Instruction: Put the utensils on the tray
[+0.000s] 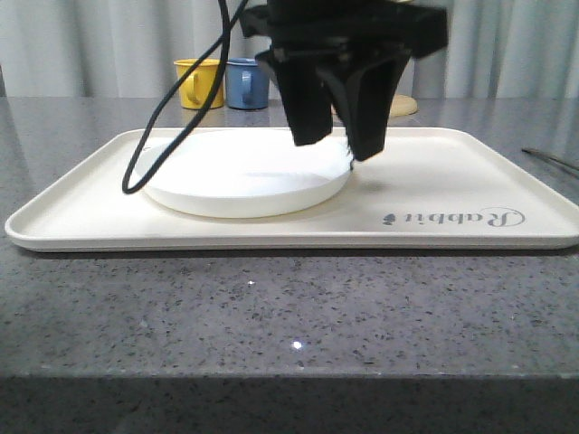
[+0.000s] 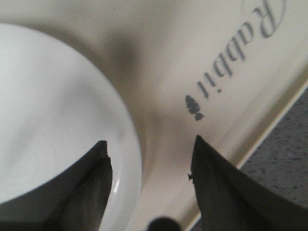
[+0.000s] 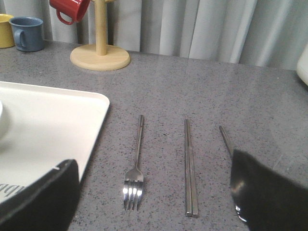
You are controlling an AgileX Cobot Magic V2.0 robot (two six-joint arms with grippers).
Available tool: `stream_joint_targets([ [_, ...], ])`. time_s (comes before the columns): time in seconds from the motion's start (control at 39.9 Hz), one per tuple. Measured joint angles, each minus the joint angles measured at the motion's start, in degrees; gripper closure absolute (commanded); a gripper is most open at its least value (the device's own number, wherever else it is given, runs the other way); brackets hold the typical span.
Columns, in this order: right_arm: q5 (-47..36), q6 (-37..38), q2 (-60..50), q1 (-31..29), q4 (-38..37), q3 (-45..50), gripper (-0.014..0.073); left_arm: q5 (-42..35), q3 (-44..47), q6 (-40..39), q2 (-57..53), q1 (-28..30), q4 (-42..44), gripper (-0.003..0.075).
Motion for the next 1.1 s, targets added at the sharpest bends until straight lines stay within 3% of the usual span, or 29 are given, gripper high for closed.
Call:
stream_joint_targets([
  [0.15, 0.0, 0.0, 0.0, 0.0, 0.0, 0.0, -0.0062, 0.1, -0.1, 0.0, -5.7, 0.4, 0.4, 0.0575],
  [0.28, 0.0, 0.0, 0.0, 0.0, 0.0, 0.0, -0.0062, 0.3, 0.9, 0.0, -9.8, 4.3, 1.2, 0.0732],
  [0.58, 0.0, 0.0, 0.0, 0.0, 0.0, 0.0, -0.0062, -1.0, 11.6, -1.0, -23.0, 18.5, 2.4, 0.0738],
  [0.93, 0.0, 0.0, 0.0, 0.0, 0.0, 0.0, -0.0062, -15.3, 40.8, -5.5, -49.7, 37.5, 2.4, 0.0738],
  [1.1, 0.0, 0.0, 0.0, 0.0, 0.0, 0.0, -0.0062, -26.8, 57.6, -5.7, -68.9, 40.8, 1.6, 0.0738],
])
